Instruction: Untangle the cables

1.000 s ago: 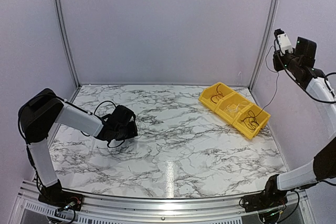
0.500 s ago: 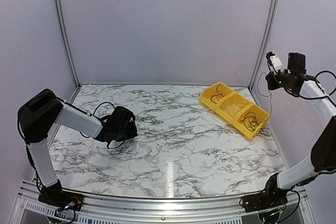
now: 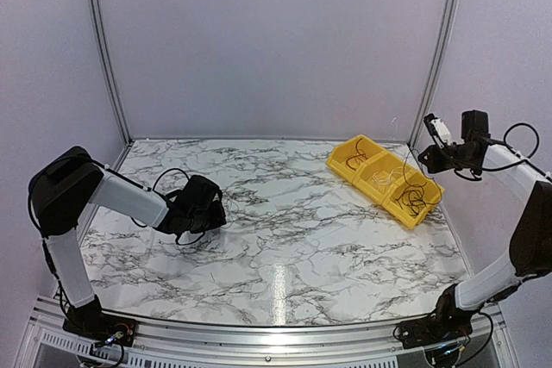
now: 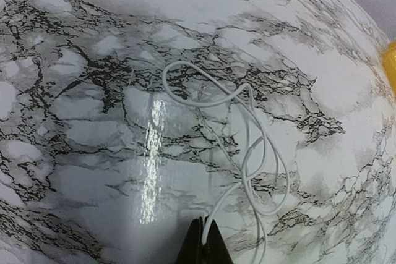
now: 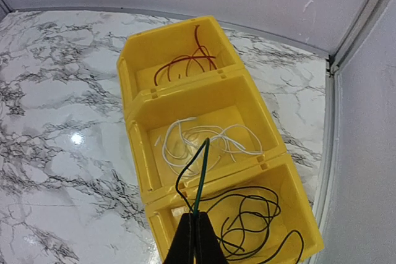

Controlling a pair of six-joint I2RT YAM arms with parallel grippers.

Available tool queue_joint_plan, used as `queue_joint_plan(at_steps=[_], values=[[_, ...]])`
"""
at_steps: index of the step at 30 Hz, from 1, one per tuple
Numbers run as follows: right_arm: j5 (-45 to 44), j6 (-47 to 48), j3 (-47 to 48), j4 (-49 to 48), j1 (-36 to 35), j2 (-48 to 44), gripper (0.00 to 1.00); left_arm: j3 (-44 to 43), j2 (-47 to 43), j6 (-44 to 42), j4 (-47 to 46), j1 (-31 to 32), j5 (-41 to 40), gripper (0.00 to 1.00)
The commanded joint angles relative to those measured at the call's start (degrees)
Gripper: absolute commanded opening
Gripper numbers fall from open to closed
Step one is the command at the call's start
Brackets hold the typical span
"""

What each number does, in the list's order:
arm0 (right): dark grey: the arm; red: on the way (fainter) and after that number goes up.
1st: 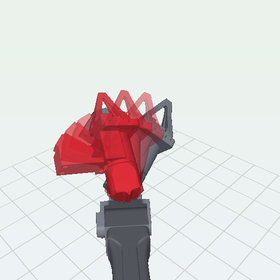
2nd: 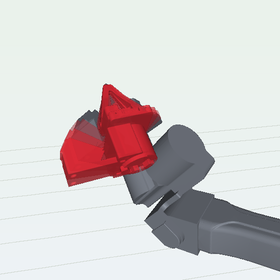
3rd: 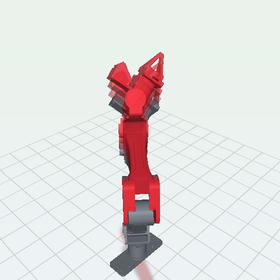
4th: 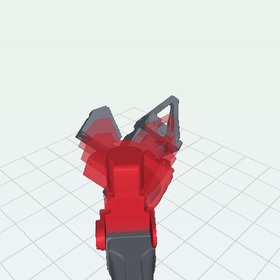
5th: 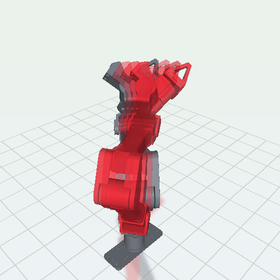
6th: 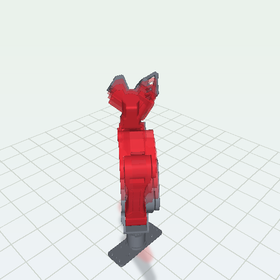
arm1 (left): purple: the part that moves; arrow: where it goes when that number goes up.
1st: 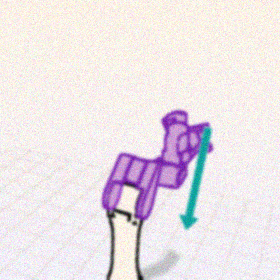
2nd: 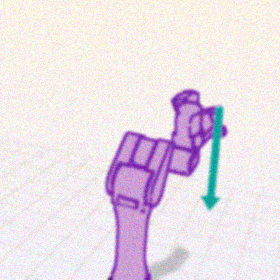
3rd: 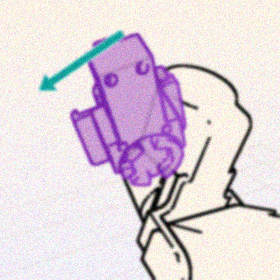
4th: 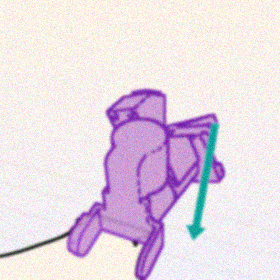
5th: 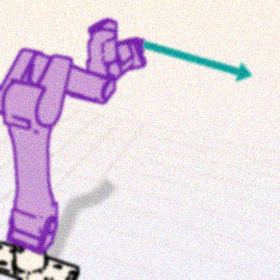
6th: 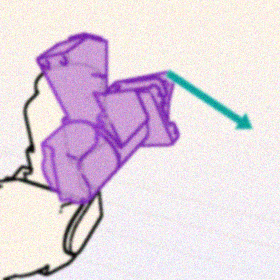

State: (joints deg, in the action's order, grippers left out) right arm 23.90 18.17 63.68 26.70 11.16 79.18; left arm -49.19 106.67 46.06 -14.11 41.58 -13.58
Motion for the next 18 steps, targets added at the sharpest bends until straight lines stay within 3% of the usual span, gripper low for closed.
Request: queue_joint_plan(at_steps=[1,5,18], values=[[13.7,-3.9,0.8,0.3,0.3,-0.1,0.0,4.1,4.3,0.2,13.5,0.9,4.2,0.0],[21.0,-5.9,1.9,1.5,-0.4,-0.6,0.0,3.8,5.0,0.2,12.8,1.0,4.4,0.0],[16.1,-0.5,-2.9,-2.2,3.3,3.1,0.0,2.2,5.8,-1.1,13.0,1.0,5.3,0.0]])
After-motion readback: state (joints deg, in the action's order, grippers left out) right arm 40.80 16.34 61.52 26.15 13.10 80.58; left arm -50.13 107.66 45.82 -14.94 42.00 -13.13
